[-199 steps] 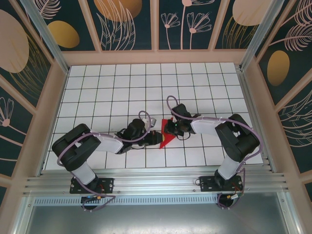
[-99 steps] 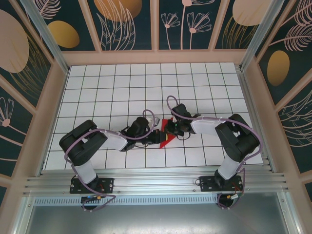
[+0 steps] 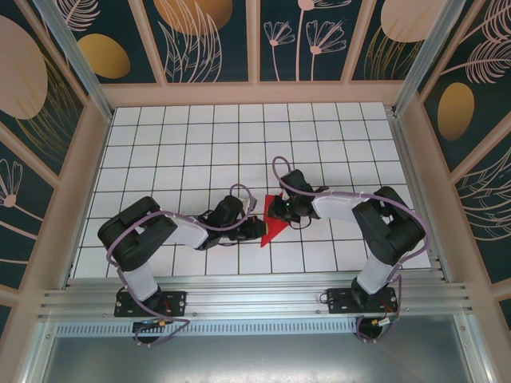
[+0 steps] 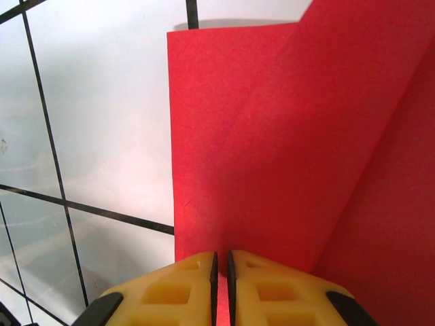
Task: Fold a paper plane with a square sheet of paper (pick it up from the middle)
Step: Fourth fold the wing at the center of the table.
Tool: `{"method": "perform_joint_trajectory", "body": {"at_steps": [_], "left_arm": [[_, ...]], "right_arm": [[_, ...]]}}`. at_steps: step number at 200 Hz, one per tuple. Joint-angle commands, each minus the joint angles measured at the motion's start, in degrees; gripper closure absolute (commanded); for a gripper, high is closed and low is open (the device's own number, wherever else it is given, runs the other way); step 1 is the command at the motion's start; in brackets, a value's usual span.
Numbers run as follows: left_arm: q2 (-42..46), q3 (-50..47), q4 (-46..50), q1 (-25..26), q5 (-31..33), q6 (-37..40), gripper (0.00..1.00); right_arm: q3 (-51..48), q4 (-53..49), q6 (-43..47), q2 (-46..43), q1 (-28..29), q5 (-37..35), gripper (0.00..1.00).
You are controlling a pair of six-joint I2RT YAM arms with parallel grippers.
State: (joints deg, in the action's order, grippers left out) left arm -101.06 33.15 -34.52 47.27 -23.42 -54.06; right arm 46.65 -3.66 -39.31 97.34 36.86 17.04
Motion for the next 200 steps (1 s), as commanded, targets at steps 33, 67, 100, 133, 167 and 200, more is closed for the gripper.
{"method": "perform_joint_trajectory", "body": {"at_steps": [33,67,100,133,167,200], "left_arm": [[-1.8,-1.5,1.4,0.2,1.8,1.0,0.92],[1.3,-3.2,-1.4,0.2,2.1,0.1,0.82],[5.3,-2.8,0.0,0.1,3.0,1.1,0.77],[5.9,-3.5,-2.6,0.2,1.3,0.3,0.7],[5.9,-2.5,-0.3,0.1,1.4,1.1,0.71],[4.1,-1.4,0.6,0.1,1.3,1.4,0.71]], "right_arm": [[1.4,-1.3,0.6,1.0,0.5,0.8,0.84],[1.9,-2.0,0.5,1.2,0.5,-0.1,0.84],[1.8,-1.8,0.1,1.4,0.5,-0.1,0.85],[1.8,-1.6,0.0,1.6,0.5,-0.1,0.85],[1.8,-1.6,0.1,1.6,0.5,0.0,0.85],[1.7,-1.4,0.0,1.5,0.5,0.2,0.85]]}}
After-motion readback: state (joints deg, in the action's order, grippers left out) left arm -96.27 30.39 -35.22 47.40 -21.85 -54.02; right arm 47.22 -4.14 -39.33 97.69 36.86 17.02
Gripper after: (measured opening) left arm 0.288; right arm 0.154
